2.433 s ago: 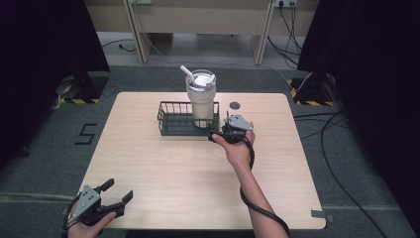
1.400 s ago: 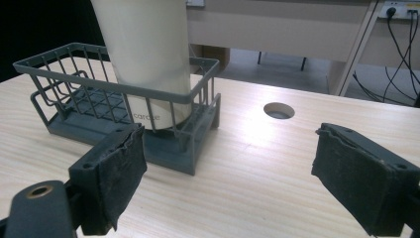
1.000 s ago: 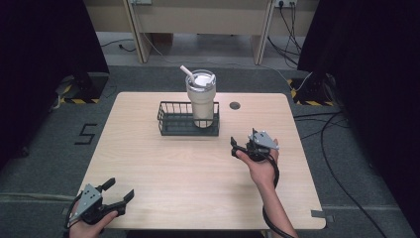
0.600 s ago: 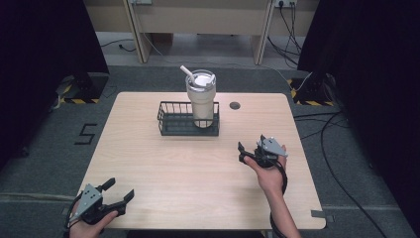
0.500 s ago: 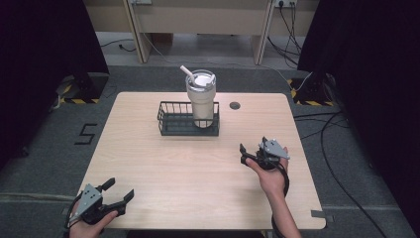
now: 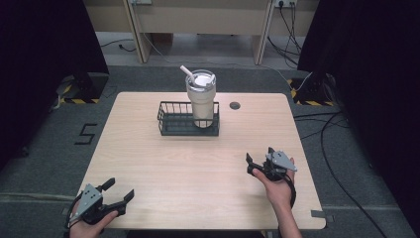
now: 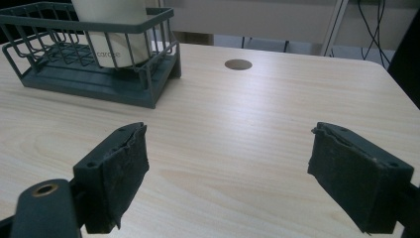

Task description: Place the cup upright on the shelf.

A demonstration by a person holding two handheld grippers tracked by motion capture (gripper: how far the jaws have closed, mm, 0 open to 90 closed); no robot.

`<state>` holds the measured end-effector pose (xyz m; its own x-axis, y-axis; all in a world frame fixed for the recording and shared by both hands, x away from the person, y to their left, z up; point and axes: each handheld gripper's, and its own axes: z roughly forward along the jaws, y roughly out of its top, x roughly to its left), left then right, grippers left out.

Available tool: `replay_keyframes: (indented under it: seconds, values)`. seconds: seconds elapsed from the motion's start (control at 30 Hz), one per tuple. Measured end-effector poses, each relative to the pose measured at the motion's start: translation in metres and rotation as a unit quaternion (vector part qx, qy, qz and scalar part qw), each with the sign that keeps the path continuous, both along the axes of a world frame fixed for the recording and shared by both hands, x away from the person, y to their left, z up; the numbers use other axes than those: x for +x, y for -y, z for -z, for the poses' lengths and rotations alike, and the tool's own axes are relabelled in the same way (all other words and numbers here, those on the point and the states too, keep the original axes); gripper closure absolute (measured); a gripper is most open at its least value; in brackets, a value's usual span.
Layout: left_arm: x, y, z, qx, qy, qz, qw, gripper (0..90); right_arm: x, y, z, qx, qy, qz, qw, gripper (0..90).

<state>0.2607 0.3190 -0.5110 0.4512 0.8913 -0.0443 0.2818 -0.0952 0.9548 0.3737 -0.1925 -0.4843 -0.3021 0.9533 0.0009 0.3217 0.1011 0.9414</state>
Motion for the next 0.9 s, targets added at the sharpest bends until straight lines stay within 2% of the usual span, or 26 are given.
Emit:
replay_keyframes:
  seconds: [0.1, 0.3, 0.37, 0.5, 0.9]
  values:
    - [0.0, 0.0, 0.0, 0.0, 0.0, 0.001, 1.0, 15.5, -0.004, 0.001, 0.003, 0.003, 0.013, 0.003, 0.9999, 15.4]
    - [0.0, 0.0, 0.0, 0.0, 0.0, 0.001, 1.0, 15.4, -0.008, 0.002, 0.009, 0.013, 0.016, 0.006, 0.9998, 15.4]
    - [0.0, 0.001, 0.0, 0.0, 0.0, 0.001, 1.0, 15.4, -0.008, 0.003, 0.011, 0.01, 0.014, 0.003, 0.9998, 15.4]
    - [0.001, 0.002, 0.0, -0.002, -0.002, 0.007, 1.0, 15.4, -0.01, 0.004, 0.01, 0.012, 0.019, 0.006, 0.9997, 15.4]
    - [0.001, 0.003, 0.0, 0.001, -0.002, 0.005, 1.0, 15.5, -0.017, 0.006, 0.008, 0.019, 0.022, 0.006, 0.9996, 15.4]
